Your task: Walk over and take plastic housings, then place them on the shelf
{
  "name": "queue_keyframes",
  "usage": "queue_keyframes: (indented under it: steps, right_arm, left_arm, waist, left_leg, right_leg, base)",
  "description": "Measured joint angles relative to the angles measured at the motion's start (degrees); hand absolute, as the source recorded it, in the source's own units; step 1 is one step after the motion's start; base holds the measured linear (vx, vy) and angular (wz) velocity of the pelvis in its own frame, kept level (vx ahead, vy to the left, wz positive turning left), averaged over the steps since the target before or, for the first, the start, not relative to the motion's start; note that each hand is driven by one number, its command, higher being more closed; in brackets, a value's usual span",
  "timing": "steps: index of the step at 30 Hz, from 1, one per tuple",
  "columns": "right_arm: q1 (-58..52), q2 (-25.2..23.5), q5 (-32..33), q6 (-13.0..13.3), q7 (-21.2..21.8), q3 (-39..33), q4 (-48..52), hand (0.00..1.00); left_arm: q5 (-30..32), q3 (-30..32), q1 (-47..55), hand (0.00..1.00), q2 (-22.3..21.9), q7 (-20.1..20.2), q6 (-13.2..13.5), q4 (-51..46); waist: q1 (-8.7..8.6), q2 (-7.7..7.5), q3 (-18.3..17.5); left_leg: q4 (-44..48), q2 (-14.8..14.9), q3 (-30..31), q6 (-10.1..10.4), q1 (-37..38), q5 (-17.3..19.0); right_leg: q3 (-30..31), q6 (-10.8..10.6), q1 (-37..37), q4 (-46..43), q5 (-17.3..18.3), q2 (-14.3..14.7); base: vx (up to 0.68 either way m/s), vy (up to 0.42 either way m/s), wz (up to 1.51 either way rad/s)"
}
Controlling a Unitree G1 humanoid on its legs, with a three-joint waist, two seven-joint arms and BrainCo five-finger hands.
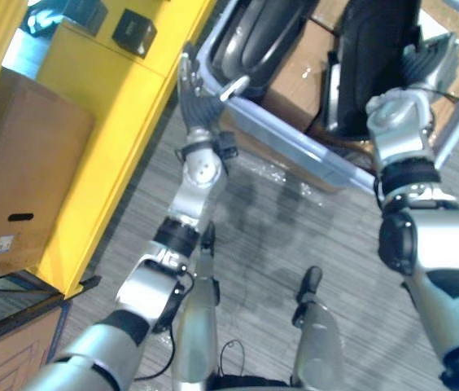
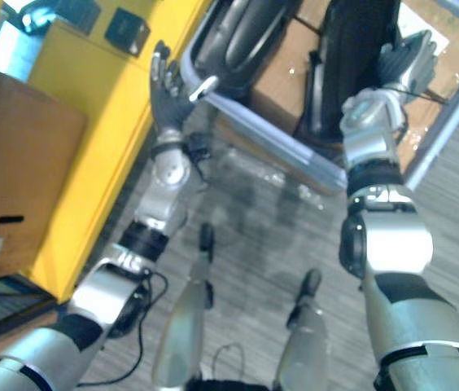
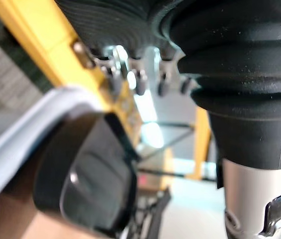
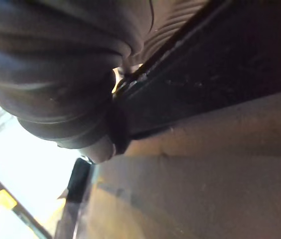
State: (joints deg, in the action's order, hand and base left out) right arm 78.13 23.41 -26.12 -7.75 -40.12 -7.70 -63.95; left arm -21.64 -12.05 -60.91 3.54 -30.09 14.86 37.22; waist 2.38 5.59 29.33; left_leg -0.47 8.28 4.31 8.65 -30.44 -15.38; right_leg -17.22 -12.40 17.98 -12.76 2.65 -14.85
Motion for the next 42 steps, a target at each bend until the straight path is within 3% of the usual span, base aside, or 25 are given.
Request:
queue_keyframes:
  steps: [8, 12, 18, 19, 25, 27, 34, 42]
  right_arm:
    - [4.50, 0.25, 0.11, 0.05, -0.30, 2.00, -1.81, 1.00]
    - [5.91, 0.19, 0.10, 0.21, -1.28, 4.19, -0.92, 1.00]
    - [5.93, -1.41, -0.18, 0.21, -1.53, 7.07, 6.96, 1.00]
    - [5.92, -2.34, -0.58, 0.18, -1.93, 7.48, 9.25, 1.00]
    - [3.77, -3.65, -4.26, 0.16, -3.58, 9.37, 21.09, 1.00]
    - [1.47, -5.14, -6.40, 0.17, -4.03, 9.50, 25.15, 1.00]
    - [-4.37, -7.90, -6.76, 0.16, -4.94, 9.35, 30.24, 1.00]
    - [-7.99, -9.41, -8.48, 0.41, -4.90, 9.18, 36.72, 1.00]
  left_arm:
    - [-7.25, -0.60, -4.95, 0.00, 0.11, 3.46, 0.04, 6.86]
    - [-12.25, -2.44, -8.42, 0.00, 0.77, 4.97, 0.12, 10.29]
    - [-19.09, -2.75, -11.96, 0.00, 2.20, 8.04, 0.14, 12.00]
    - [-20.03, -2.72, -12.12, 0.00, 2.53, 8.31, 0.14, 12.00]
    - [-20.70, -2.18, -13.23, 0.00, 2.65, 8.45, 0.13, 12.30]
    - [-20.66, -1.45, -13.45, 0.00, 2.90, 8.37, 0.13, 12.40]
    - [-20.55, 0.17, -13.78, 0.00, 2.90, 8.16, 0.12, 12.42]
    - [-17.58, 0.95, -13.77, 0.00, 2.72, 7.71, -0.03, 12.41]
  waist:
    - [-0.80, -0.47, 0.29]
    - [-1.42, -1.65, 0.99]
    - [-2.07, -2.13, 1.28]
    - [-2.86, -2.14, 1.28]
    - [-3.62, -2.19, 1.27]
    - [-3.54, -3.18, 1.21]
    - [-4.64, -4.70, 1.15]
    - [-4.69, -4.73, 1.14]
  left_leg:
    - [0.03, 0.04, -0.08, 0.00, -0.46, 0.01]
    - [0.07, 0.07, -0.27, 0.00, -1.01, 0.00]
    - [0.02, 0.25, -1.71, 0.00, -1.00, 0.01]
    - [0.02, 0.28, -1.74, 0.00, -1.00, 0.01]
    - [0.02, 0.43, -2.17, 0.01, -0.46, 0.02]
    - [0.03, 0.50, -3.21, 0.02, 0.36, 0.03]
    - [0.03, 0.57, -3.32, 0.02, 1.03, 0.05]
    - [0.04, 0.58, -3.48, 0.02, 1.98, 0.04]
  right_leg:
    - [0.03, 0.00, 0.49, 0.14, 0.00, 0.03]
    - [0.27, -0.07, 1.20, 0.30, -0.27, 0.03]
    - [1.65, -0.13, 2.16, 0.66, -0.76, -0.01]
    - [1.65, -0.13, 2.15, 0.68, -0.77, 0.01]
    - [2.27, -0.13, 2.12, 0.59, -0.78, 0.04]
    - [3.32, -0.13, 2.10, 0.35, -0.77, -0.08]
    - [3.76, -0.11, 1.97, -0.17, -0.78, -0.05]
    - [4.29, -0.11, 1.72, -1.00, -0.77, -0.11]
  base:
    - [0.00, -0.015, -0.01]
    - [-0.02, -0.008, -0.02]
    - [0.00, -0.024, -0.10]
    - [0.00, 0.000, 0.00]
    - [-0.01, -0.016, -0.04]
    - [-0.02, -0.014, -0.14]
    - [-0.02, -0.012, -0.04]
    - [0.00, -0.007, -0.01]
